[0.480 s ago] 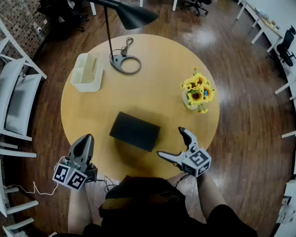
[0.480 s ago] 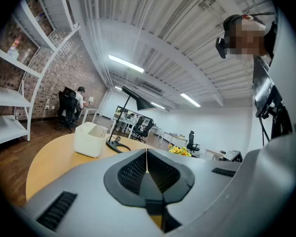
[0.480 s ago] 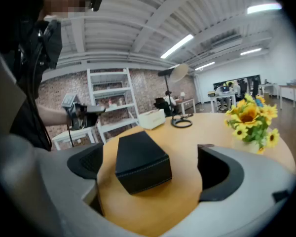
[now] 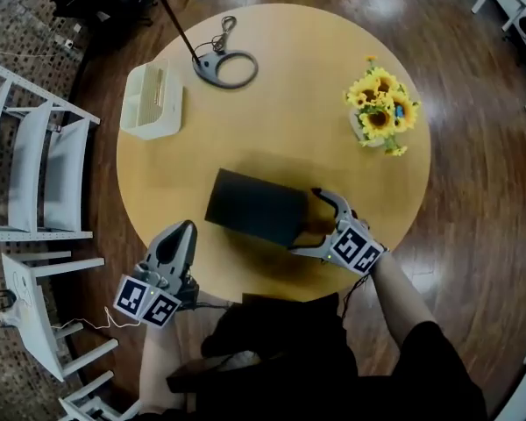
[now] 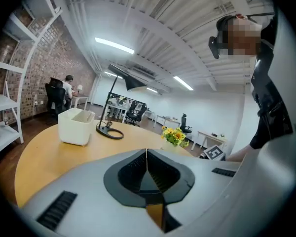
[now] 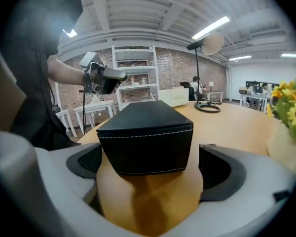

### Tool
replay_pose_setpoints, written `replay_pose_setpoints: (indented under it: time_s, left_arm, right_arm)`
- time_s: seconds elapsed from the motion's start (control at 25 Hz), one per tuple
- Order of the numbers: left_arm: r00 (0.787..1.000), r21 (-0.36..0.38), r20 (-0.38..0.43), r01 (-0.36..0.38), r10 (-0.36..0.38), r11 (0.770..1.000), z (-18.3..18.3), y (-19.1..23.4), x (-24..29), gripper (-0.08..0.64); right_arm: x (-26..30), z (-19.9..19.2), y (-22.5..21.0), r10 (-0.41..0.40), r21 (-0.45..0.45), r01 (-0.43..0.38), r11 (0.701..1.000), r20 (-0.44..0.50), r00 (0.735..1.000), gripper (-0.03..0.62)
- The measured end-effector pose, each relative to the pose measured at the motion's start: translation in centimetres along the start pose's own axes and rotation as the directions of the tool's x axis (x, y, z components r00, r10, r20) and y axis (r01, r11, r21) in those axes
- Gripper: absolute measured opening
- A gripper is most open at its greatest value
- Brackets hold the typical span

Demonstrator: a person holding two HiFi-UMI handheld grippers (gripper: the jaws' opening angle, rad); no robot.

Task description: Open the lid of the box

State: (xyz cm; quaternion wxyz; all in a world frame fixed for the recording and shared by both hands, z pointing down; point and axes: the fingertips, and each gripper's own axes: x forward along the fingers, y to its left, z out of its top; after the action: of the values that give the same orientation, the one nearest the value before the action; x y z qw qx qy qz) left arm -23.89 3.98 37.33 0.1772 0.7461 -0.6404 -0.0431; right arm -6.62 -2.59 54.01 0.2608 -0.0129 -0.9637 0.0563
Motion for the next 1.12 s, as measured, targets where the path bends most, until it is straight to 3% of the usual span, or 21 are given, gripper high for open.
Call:
replay_pose_setpoints:
  time_s: [0.16,0.28,0.44,0.52,0.56,0.6,0.68,0.76,0.84,0.88,0.92,1.0,1.12]
  left_arm:
    - [0.996,0.005,-0.064,0.058,-0.057,0.998,-1.1,-0.4,0.7,0.005]
    - [0.987,0.030,-0.120,0.107,-0.103,0.994,-2.1,-0.9,1.4,0.005]
    - [0.966,0.111,-0.211,0.173,-0.147,0.979,-3.5,-2.0,2.6,0.005]
    - [0.949,0.193,-0.263,0.230,-0.176,0.954,-4.0,-3.3,3.6,0.006]
    - [0.936,0.257,-0.289,0.276,-0.199,0.926,-4.3,-4.3,4.3,0.006]
    - [0.919,0.332,-0.323,0.334,-0.226,0.882,-4.7,-5.4,5.0,0.025]
    - [0.856,0.451,-0.448,0.465,-0.257,0.762,-6.6,-7.7,5.8,0.122]
    - [0.765,0.509,-0.595,0.597,-0.247,0.620,-9.5,-9.6,6.1,0.202]
    - [0.684,0.544,-0.686,0.709,-0.249,0.449,-11.7,-11.2,6.5,0.241]
    - [0.651,0.543,-0.717,0.745,-0.248,0.387,-12.6,-11.6,6.8,0.252]
    - [0.624,0.535,-0.741,0.772,-0.248,0.343,-13.2,-11.9,7.0,0.261]
    - [0.584,0.514,-0.772,0.805,-0.251,0.297,-13.8,-12.2,7.2,0.262]
    - [0.552,0.483,-0.794,0.828,-0.257,0.284,-13.7,-12.1,7.3,0.266]
  right_arm:
    - [0.5,0.1,0.5,0.072,-0.010,-0.072,0.997,0.015,0.997,0.620]
    - [1.1,-0.4,0.7,0.082,-0.055,-0.081,0.995,0.003,0.997,0.620]
    - [1.7,-0.6,0.7,0.083,-0.053,-0.081,0.995,0.039,0.996,0.620]
    - [1.7,-0.4,0.9,0.084,-0.050,-0.081,0.996,0.069,0.994,0.618]
    - [1.7,-0.3,1.0,0.083,-0.058,-0.078,0.995,0.080,0.993,0.613]
    - [1.6,-0.3,1.0,0.080,-0.064,-0.075,0.995,0.089,0.993,0.603]
    - [1.6,-0.2,1.1,0.072,-0.052,-0.067,0.996,0.105,0.992,0.592]
    - [1.6,-0.2,1.2,0.072,-0.043,-0.068,0.997,0.111,0.991,0.589]
    - [1.7,-0.3,1.2,0.077,-0.042,-0.072,0.996,0.110,0.991,0.589]
    - [1.7,-0.3,1.1,0.079,-0.043,-0.074,0.996,0.110,0.991,0.589]
    - [1.7,-0.4,1.1,0.080,-0.044,-0.075,0.996,0.110,0.991,0.589]
    - [1.8,-0.4,1.1,0.080,-0.044,-0.076,0.996,0.111,0.991,0.589]
    - [1.8,-0.2,1.0,0.080,-0.049,-0.075,0.996,0.111,0.991,0.589]
